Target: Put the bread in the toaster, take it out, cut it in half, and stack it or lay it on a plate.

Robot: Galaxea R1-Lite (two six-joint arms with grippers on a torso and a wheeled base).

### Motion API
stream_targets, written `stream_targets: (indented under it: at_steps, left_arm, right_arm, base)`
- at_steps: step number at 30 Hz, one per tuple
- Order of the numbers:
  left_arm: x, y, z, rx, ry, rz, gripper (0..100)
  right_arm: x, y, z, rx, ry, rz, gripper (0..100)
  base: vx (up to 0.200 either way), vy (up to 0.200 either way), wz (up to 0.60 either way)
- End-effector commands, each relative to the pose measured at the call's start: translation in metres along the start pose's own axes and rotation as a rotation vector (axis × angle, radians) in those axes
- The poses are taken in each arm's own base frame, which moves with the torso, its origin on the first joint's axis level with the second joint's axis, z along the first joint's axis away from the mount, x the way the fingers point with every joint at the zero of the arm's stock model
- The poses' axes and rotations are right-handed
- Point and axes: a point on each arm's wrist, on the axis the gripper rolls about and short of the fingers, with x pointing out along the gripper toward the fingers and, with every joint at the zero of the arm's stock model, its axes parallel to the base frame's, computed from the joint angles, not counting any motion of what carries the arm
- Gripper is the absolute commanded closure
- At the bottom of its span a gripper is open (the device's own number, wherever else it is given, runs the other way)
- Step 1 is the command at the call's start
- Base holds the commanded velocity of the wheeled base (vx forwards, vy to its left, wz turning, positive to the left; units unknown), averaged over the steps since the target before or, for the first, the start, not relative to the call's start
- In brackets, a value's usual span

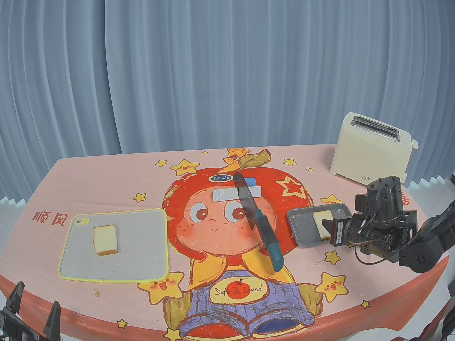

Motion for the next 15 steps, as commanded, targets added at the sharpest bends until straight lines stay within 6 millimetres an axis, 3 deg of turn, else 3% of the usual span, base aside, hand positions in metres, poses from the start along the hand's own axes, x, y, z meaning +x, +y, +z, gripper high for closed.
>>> stream_targets:
  at_steps: [1, 15]
  left_arm:
    - [0.0000, 0.0000, -0.0052, 0.000, 0.001, 0.000, 0]
    - [0.0000, 0.0000, -0.0052, 0.000, 0.001, 0.000, 0]
  right_arm:
    - [-0.0012, 0.0009, 0.0015, 0.002, -0.007, 0.005, 0]
    - [-0.0058, 0.0055, 0.0057, 0.018, -0.087, 0.034, 0]
  base:
    - [0.000, 0.000, 0.00]
    - [0.000, 0.000, 0.00]
